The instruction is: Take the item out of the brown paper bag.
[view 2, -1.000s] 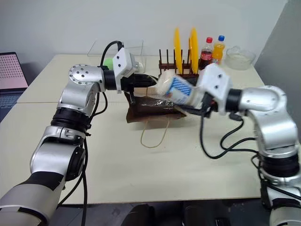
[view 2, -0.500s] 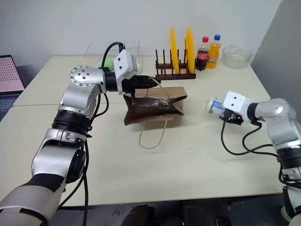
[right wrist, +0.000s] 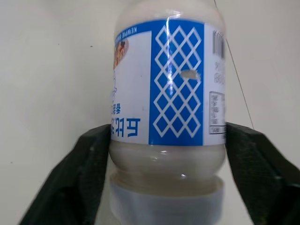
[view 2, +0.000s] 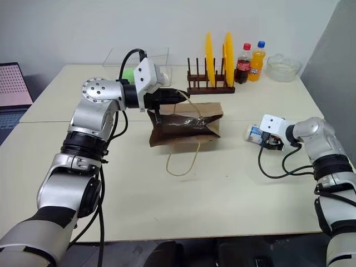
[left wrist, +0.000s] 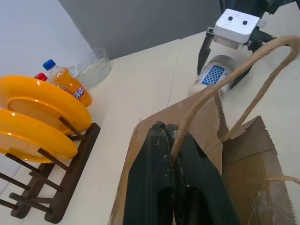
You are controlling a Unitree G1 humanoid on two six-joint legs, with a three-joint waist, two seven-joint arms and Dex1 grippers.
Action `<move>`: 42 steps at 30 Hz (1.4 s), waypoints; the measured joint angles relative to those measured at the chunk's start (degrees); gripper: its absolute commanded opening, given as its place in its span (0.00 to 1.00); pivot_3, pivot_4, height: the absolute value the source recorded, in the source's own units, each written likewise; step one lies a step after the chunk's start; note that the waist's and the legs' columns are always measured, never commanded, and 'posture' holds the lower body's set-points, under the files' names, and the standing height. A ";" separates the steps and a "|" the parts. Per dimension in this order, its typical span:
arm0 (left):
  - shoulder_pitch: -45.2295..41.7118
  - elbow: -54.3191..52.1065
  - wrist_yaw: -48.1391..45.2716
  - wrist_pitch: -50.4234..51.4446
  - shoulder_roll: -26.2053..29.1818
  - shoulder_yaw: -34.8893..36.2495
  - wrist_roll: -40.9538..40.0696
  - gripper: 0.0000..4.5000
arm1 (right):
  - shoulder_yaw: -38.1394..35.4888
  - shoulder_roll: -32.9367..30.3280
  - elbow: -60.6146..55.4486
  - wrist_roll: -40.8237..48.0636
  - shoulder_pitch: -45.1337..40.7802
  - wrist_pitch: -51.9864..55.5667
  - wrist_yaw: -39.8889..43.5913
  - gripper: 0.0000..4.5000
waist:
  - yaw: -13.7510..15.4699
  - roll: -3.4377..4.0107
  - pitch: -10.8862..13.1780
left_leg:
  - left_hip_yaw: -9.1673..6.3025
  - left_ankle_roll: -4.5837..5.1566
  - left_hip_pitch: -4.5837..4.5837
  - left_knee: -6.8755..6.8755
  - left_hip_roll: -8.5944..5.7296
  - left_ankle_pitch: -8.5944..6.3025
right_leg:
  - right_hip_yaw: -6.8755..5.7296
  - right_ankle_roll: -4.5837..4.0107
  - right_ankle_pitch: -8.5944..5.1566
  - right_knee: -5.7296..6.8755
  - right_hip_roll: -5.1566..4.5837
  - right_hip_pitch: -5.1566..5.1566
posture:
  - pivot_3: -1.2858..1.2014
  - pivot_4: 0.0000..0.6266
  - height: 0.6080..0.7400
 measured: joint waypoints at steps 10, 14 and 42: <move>-0.02 0.14 0.08 -0.03 -0.71 -0.04 -0.09 0.00 | -3.45 -4.59 -8.76 2.97 3.37 3.16 4.59 1.00 | 0.10 0.01 0.01 | -0.01 0.01 -0.04 0.02 -0.01 -0.01 | -0.01 0.01 0.00 -0.02 -0.01 0.00 | 0.52 0.24 1.00; -0.26 1.00 0.91 -0.40 -1.13 -0.09 0.16 0.00 | -13.94 -10.81 -29.04 12.14 12.32 11.63 8.28 1.00 | 0.47 0.01 0.01 | -0.10 0.06 -0.06 0.03 0.02 -0.04 | -0.11 0.02 -0.01 -0.05 0.00 0.04 | 0.52 0.24 1.00; -11.55 16.95 -0.51 -9.16 2.65 0.68 3.66 1.00 | -17.81 21.99 -81.75 25.10 44.19 22.01 -26.53 1.00 | 0.13 -0.01 0.01 | -0.24 0.08 0.04 0.11 -0.01 -0.05 | -0.16 0.43 -0.14 -0.02 0.03 0.18 | 0.52 0.24 1.00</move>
